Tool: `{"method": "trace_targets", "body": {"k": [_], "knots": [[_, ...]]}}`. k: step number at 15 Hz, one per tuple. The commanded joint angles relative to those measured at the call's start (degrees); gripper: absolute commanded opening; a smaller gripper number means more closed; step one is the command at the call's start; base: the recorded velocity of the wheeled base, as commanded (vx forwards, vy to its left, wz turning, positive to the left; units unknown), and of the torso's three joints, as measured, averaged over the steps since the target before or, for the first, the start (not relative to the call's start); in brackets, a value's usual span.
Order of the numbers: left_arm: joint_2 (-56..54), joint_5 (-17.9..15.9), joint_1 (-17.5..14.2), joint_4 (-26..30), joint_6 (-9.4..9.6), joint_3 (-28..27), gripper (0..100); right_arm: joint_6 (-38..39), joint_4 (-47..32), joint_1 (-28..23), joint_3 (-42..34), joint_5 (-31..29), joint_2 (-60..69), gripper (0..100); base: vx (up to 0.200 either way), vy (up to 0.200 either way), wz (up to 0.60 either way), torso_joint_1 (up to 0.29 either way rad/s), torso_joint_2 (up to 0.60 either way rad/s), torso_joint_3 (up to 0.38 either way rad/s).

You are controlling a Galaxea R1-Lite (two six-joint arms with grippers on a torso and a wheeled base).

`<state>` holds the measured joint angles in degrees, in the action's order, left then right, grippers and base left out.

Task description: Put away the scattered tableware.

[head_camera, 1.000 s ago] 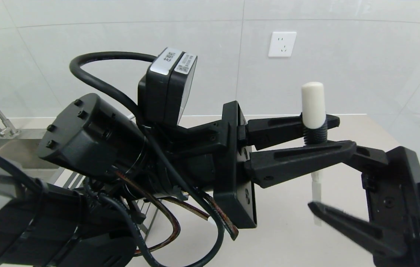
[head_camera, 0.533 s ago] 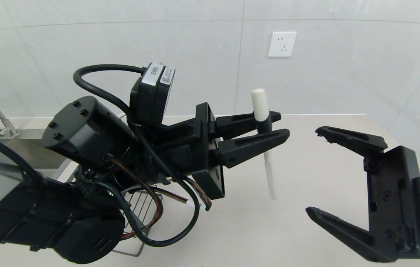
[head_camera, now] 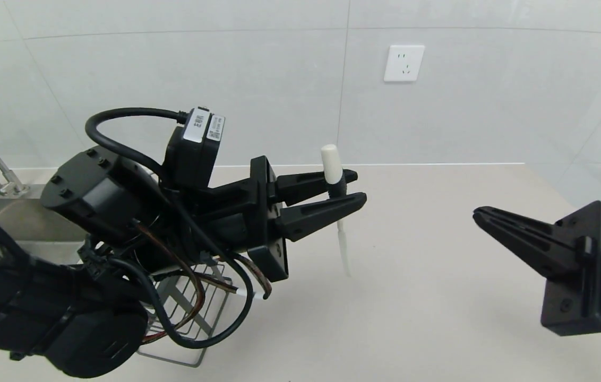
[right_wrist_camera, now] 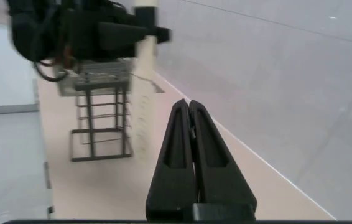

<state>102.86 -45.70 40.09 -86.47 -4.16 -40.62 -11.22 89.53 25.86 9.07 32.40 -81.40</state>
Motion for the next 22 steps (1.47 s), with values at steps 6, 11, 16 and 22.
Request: {"method": "trace_targets", "body": {"k": [6, 11, 16, 22], "knots": [[-6.8, 0.0, -6.4, -0.7, 2.4, 10.0, 0, -3.6, -1.1, -21.5, -7.1, 1.8, 25.7, 0, 0.0, 0.0, 0.0, 0.0, 0.0, 0.0], [-11.0, -0.1, -6.5, -0.4, 3.81, 12.1, 0, -4.8, -30.8, -32.5, -9.1, 7.1, 51.7, 0, 0.0, 0.0, 0.0, 0.0, 0.0, 0.0], [-11.3, -1.6, -11.9, -0.7, 5.74, 11.4, 0, -5.9, -73.6, -32.5, -9.1, 4.1, 75.2, 0, 0.0, 0.0, 0.0, 0.0, 0.0, 0.0], [-11.0, -17.2, -19.4, -3.5, 5.91, 4.1, 0, 7.5, -86.4, -32.5, -9.1, -24.1, 75.2, 0, 0.0, 0.0, 0.0, 0.0, 0.0, 0.0]]}}
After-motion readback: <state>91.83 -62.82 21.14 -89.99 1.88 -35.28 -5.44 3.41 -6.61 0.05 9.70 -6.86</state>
